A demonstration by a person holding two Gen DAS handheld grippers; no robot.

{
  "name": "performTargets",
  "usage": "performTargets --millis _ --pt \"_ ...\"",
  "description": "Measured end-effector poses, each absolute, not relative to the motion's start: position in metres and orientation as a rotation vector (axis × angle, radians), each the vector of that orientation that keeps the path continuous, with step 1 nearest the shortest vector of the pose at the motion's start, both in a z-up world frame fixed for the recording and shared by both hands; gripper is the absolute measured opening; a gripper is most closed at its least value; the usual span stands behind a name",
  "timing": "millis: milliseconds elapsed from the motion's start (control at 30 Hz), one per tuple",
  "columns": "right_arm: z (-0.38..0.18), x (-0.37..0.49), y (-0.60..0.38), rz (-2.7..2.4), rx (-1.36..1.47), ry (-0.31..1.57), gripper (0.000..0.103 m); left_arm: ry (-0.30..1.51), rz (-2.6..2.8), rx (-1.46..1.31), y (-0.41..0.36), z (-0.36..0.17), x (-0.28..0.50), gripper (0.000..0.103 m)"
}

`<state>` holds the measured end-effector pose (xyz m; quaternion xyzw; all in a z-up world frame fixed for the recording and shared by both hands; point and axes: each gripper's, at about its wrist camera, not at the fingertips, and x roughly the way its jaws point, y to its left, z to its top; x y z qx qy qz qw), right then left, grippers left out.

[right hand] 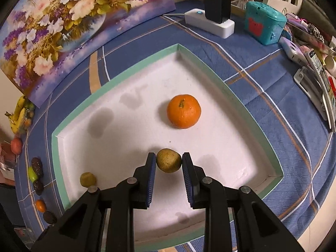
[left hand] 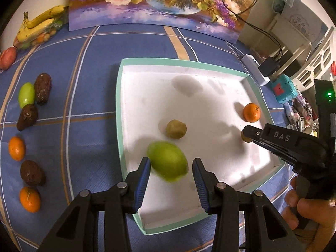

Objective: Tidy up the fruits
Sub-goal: 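Carry both fruits into the white tray and open both tools to release them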

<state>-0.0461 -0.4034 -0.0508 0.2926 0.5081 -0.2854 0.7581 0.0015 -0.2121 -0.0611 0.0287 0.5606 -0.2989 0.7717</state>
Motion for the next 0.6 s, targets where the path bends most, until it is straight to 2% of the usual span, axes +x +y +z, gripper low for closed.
performTargets --millis 600 --pt "-0.055 -0.042 -0.402 -0.625 0.614 1.125 0.028 1.162 -0.616 0.031 -0.207 -0.048 0.009 0.046"
